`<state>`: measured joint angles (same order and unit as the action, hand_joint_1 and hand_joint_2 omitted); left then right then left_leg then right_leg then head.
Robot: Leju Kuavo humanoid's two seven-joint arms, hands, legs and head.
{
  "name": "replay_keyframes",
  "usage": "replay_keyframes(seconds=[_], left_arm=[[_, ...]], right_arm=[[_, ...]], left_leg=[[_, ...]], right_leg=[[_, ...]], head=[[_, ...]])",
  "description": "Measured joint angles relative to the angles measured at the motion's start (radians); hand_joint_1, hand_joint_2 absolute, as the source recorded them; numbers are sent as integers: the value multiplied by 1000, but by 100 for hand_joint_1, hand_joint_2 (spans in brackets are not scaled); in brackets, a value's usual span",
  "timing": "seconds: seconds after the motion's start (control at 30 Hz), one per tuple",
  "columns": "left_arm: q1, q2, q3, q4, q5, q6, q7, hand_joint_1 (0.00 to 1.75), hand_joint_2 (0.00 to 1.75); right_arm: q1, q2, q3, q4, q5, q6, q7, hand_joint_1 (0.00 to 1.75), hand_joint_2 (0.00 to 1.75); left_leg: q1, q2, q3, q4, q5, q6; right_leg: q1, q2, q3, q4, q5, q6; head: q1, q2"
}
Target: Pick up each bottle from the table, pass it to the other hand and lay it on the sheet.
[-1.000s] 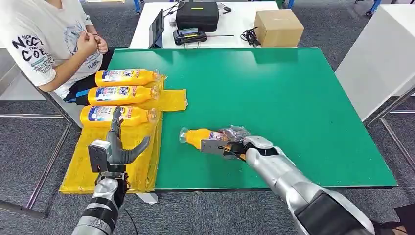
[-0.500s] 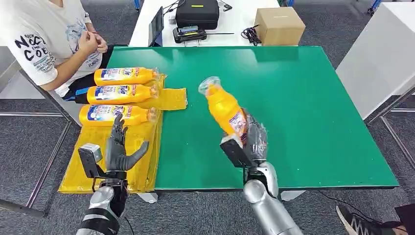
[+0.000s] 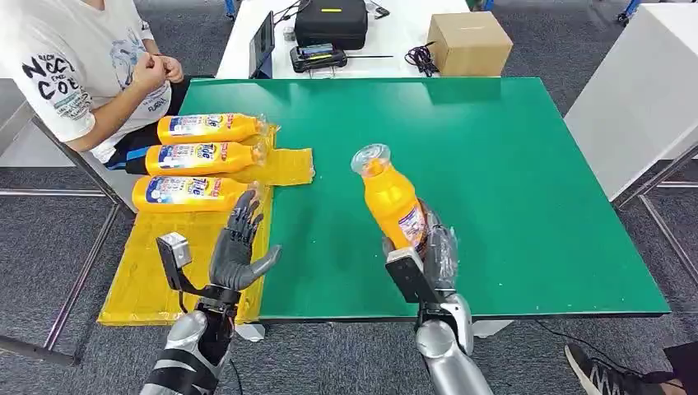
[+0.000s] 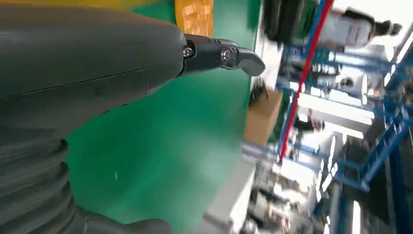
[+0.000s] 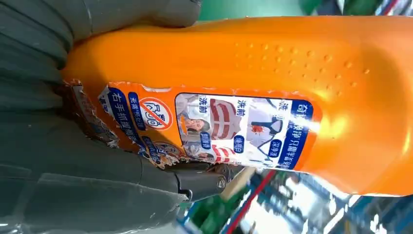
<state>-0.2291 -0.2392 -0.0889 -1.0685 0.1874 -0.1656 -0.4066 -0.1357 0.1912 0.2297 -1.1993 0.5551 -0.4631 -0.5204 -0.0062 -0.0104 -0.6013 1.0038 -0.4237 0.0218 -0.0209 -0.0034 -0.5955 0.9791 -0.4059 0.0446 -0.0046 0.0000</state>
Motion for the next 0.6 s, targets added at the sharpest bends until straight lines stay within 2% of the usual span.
replay_keyframes(seconds=[0.2, 0.6], left_arm=[[2, 0, -60, -21, 16, -24, 20, 0, 175], [-4, 1, -118, -11, 34, -33, 55, 0, 175]], right_arm=[[-2, 55, 47, 100, 12, 10, -32, 175, 175], [-71, 133, 202, 250, 47, 18, -39, 175, 175]], left_leg=[[0, 0, -1, 0, 0, 0], [0, 0, 0, 0, 0, 0]], right_leg=[[0, 0, 0, 0, 0, 0], [0, 0, -1, 0, 0, 0]], head=[[0, 0], [0, 0]])
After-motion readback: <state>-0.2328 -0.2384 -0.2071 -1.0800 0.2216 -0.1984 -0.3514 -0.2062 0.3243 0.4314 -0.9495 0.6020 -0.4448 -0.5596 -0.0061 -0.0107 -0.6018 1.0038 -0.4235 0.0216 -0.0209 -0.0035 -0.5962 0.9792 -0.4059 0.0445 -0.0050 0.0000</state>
